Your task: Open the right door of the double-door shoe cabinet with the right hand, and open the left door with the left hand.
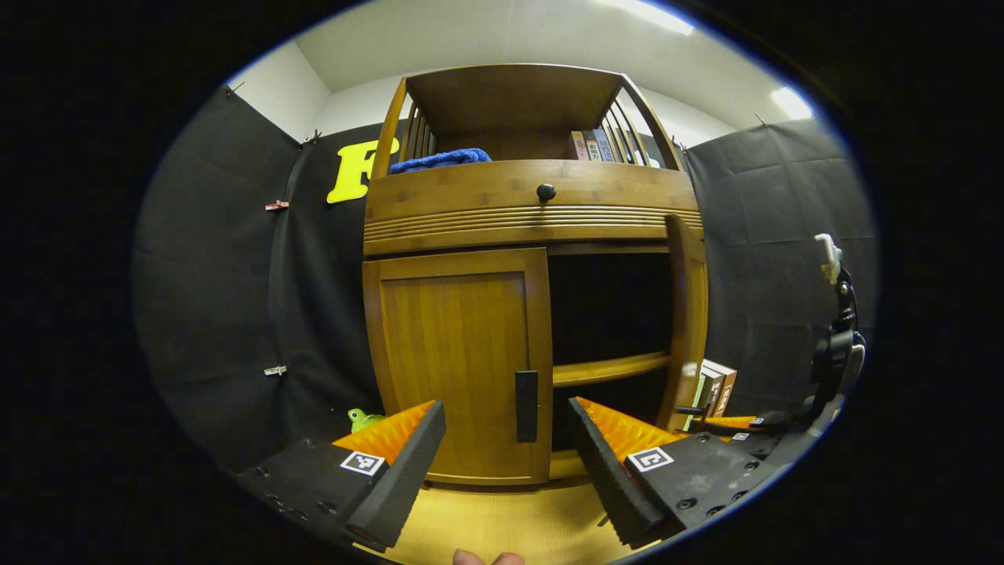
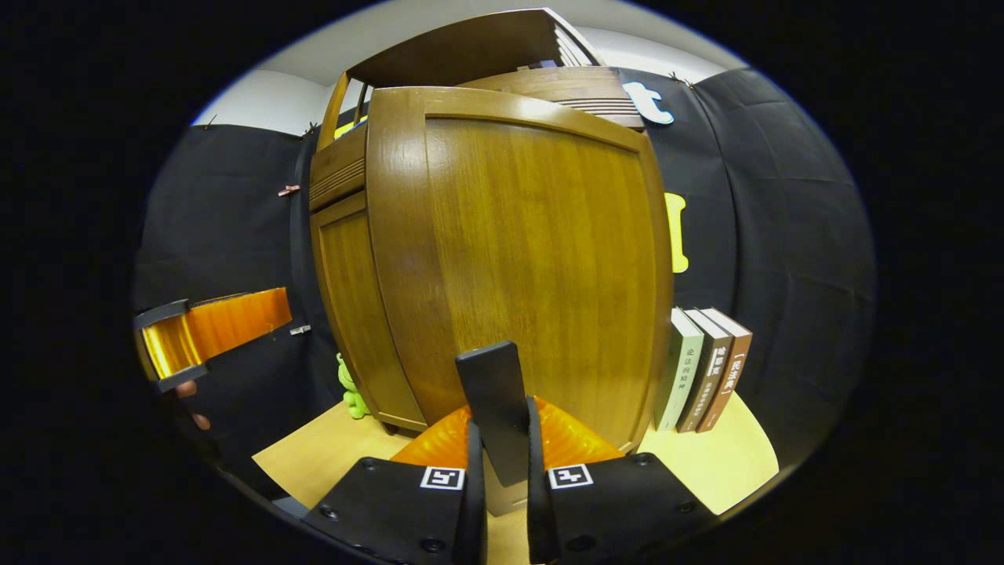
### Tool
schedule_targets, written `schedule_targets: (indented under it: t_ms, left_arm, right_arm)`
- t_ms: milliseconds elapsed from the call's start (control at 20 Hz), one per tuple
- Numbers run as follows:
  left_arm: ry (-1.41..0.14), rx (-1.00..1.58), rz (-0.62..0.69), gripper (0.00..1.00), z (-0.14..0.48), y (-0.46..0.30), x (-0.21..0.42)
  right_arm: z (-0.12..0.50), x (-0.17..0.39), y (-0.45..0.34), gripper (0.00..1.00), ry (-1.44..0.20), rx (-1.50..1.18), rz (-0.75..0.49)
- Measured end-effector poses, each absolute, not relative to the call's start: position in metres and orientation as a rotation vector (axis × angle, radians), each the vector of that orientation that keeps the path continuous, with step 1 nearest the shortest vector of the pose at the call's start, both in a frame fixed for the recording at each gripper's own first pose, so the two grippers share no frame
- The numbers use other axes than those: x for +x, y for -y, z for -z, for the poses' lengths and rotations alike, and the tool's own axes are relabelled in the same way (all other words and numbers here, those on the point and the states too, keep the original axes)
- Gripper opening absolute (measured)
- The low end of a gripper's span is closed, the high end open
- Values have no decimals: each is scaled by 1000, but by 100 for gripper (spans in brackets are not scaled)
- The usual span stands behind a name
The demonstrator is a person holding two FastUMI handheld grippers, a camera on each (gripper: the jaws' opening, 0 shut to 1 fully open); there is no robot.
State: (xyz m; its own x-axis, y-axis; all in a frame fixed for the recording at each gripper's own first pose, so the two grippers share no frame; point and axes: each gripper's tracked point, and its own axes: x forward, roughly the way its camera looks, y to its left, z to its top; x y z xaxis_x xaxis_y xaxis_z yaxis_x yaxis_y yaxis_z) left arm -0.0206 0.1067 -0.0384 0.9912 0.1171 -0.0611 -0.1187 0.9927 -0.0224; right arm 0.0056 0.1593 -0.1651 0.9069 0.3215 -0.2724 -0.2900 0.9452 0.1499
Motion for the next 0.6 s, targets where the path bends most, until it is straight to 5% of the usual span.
schedule_targets:
  t_ms: [200,350,600]
  left_arm:
    - [-49,-30,-117,93,31,-84,-11]
    - [-46,-41,-104,100,27,-62,-6]
    - [-49,-26,-85,98,27,-38,2]
  right_arm:
    - [163,-10,-121,23,-313,93,-282]
    - [158,-19,-95,23,-316,78,-256]
    - [151,-27,-47,23,-304,92,-235]
